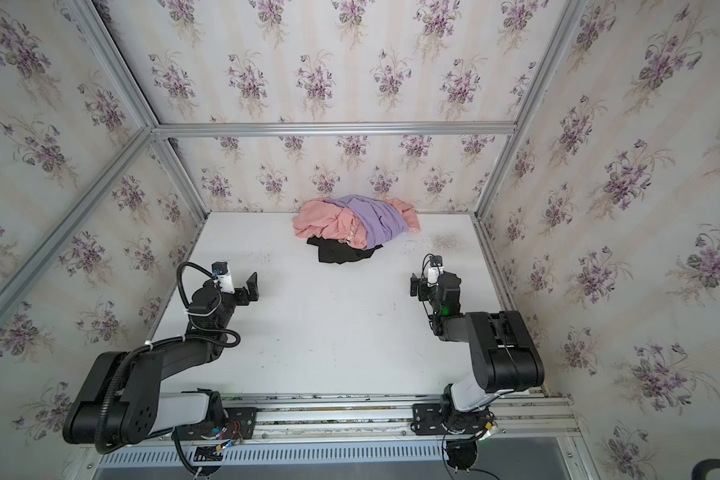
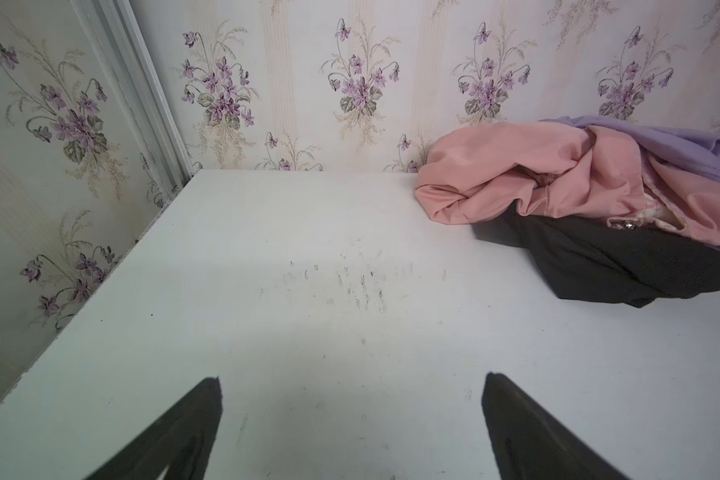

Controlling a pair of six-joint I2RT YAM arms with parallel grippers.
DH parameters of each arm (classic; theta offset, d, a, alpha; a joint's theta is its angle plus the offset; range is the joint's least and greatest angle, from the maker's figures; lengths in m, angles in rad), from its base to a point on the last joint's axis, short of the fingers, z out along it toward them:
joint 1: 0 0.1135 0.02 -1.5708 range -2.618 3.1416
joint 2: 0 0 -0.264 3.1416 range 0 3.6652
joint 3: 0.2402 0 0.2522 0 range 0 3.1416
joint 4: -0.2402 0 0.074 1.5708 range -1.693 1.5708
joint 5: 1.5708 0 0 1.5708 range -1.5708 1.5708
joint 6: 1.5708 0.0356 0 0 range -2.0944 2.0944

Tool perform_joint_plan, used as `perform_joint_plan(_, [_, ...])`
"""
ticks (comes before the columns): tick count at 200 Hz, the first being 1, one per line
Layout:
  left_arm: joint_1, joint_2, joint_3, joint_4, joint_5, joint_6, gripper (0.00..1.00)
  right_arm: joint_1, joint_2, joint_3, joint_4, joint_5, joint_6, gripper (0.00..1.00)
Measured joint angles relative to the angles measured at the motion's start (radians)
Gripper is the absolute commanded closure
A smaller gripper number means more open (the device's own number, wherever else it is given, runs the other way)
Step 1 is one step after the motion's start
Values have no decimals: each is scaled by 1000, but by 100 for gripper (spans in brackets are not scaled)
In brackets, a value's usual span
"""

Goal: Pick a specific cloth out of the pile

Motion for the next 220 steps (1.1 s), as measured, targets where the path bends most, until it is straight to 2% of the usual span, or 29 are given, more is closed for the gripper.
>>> perform_joint_plan(68, [22, 0, -1, 0, 45, -1, 0, -2, -3, -8, 3, -11, 0, 0])
perform_joint_plan(220, [16, 3, -1, 0, 44, -1, 0, -2, -3, -7, 3, 5, 8, 0])
